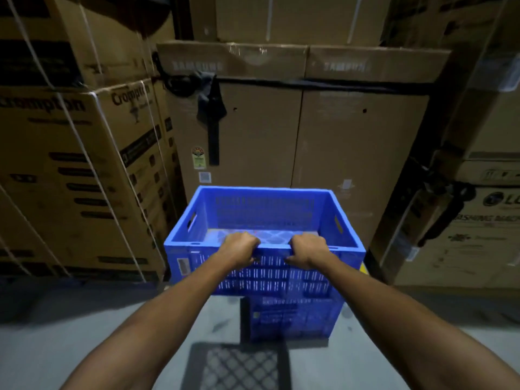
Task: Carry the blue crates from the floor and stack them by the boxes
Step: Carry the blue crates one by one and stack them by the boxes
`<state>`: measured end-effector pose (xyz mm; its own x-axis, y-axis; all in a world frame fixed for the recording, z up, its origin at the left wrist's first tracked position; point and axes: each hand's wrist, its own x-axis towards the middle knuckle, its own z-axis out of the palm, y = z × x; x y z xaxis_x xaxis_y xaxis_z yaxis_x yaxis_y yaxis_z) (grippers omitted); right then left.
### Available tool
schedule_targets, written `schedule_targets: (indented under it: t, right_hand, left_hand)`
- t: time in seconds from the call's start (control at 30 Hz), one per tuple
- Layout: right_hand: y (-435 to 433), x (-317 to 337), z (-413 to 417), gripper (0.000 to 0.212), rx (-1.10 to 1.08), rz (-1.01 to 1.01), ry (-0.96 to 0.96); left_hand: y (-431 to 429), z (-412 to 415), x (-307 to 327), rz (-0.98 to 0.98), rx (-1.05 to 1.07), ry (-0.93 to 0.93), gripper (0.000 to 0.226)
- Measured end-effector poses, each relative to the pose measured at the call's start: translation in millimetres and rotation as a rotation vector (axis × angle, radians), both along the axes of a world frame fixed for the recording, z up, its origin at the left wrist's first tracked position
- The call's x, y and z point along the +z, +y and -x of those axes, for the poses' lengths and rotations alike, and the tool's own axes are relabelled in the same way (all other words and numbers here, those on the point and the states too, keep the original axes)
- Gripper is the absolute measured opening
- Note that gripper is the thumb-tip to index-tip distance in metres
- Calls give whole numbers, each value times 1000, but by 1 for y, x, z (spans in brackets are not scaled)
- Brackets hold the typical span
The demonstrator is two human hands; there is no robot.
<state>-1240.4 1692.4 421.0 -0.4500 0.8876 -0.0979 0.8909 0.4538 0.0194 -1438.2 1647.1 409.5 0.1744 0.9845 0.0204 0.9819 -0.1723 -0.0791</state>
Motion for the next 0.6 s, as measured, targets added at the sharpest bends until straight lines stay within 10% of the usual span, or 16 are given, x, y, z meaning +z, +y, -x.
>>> schedule_targets:
  t: [0.6]
  right_hand:
    - [189, -255, 75, 27, 227, 36, 106]
  left_hand:
    - [162, 65, -252, 113, 253, 70, 17]
